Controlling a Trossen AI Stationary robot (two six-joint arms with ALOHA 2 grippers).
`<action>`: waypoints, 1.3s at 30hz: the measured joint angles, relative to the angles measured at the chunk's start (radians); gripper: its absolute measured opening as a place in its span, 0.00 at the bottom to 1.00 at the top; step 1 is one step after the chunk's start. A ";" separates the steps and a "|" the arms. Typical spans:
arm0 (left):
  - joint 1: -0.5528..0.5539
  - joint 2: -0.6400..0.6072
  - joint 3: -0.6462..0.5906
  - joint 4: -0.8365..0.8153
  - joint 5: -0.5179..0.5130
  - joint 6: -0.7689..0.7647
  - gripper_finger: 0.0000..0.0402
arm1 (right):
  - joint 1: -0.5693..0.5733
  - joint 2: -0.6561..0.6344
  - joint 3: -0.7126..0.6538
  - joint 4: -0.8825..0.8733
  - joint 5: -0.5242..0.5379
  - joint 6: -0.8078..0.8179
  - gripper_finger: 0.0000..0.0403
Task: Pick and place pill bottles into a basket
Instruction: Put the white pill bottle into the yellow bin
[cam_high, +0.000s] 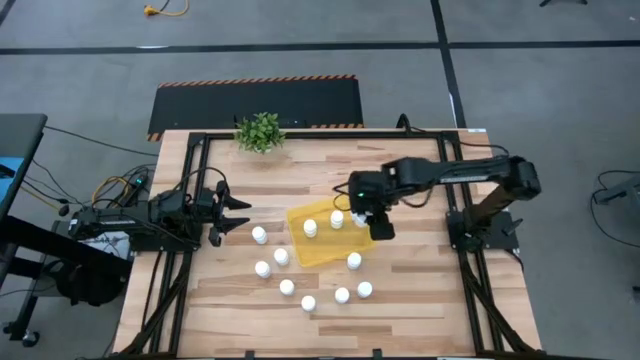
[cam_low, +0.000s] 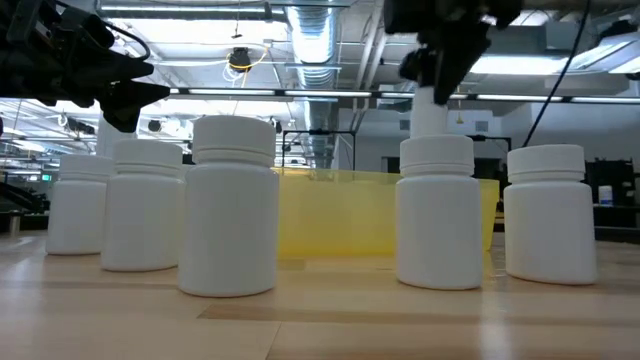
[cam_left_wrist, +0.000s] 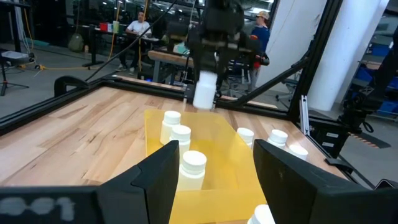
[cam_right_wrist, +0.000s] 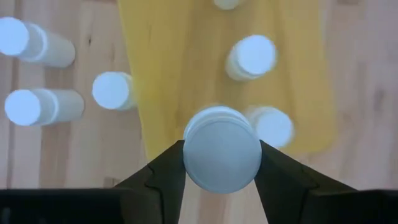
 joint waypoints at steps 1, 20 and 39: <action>0.000 0.000 0.000 0.000 0.000 0.000 0.48 | 0.002 0.026 0.000 0.001 -0.008 -0.012 0.38; 0.000 0.000 0.000 0.000 0.000 0.000 0.48 | 0.041 0.291 0.000 0.148 -0.025 -0.108 0.38; 0.000 0.000 0.000 0.000 0.000 0.000 0.48 | 0.041 0.309 -0.003 0.136 -0.026 -0.126 0.57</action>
